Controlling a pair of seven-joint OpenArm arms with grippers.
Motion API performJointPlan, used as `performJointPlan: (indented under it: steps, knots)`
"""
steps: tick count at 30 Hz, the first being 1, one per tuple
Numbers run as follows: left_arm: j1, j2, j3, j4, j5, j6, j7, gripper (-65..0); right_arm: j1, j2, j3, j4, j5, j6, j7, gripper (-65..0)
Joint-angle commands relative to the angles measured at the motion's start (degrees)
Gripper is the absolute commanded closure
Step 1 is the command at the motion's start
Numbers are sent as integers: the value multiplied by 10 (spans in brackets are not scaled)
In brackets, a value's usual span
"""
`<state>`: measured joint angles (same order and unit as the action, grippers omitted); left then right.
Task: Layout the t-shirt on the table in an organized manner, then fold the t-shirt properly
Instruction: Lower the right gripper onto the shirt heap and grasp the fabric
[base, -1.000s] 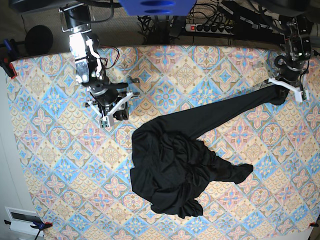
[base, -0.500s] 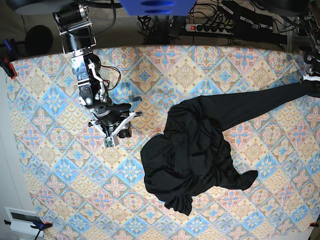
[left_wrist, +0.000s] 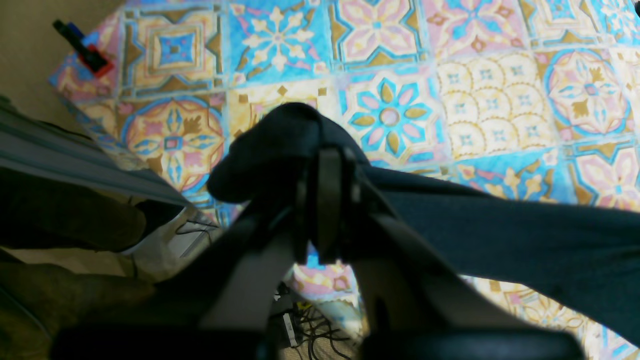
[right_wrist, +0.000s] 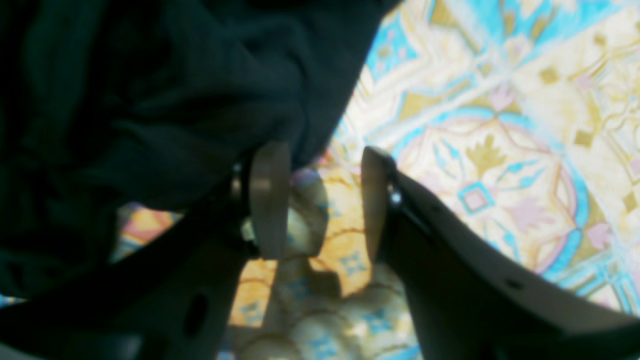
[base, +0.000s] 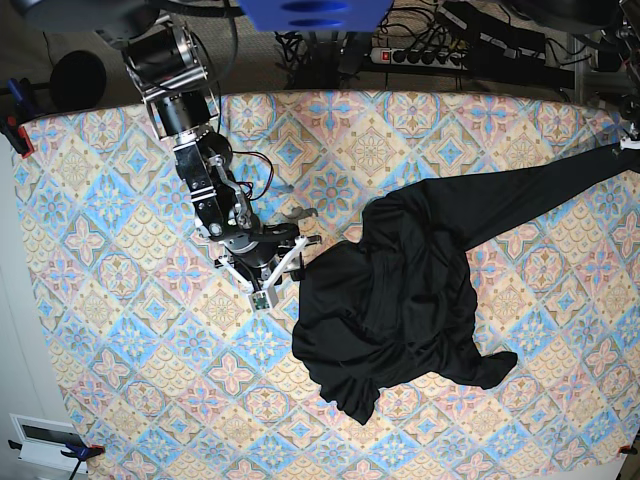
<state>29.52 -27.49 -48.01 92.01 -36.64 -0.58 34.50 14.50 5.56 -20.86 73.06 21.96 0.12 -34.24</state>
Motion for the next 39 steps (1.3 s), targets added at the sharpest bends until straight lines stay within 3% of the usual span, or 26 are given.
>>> performJointPlan:
  steps: [1, 12, 22, 25, 39]
  knots:
    - [2, -14, -7, 8, 0, 2, -14, 0, 22, -3, 2, 5, 3, 3, 9, -241]
    - [-1, -13, -3, 8, 0, 2, -14, 0, 29, -32, 1, -10, 3, 3, -1, -244]
    - [-1, -13, -3, 8, -3, 2, -14, 0, 88, -44, -89, -63, 0, 22, 1, -240]
    - [-2, -12, 13, 8, -2, 2, -14, 0, 116, -72, -91, -81, 0, 22, 2, -242]
    - [-3, 8, 23, 10, -1, 2, -15, 0, 168, -73, -92, -188, 0, 22, 48, -243]
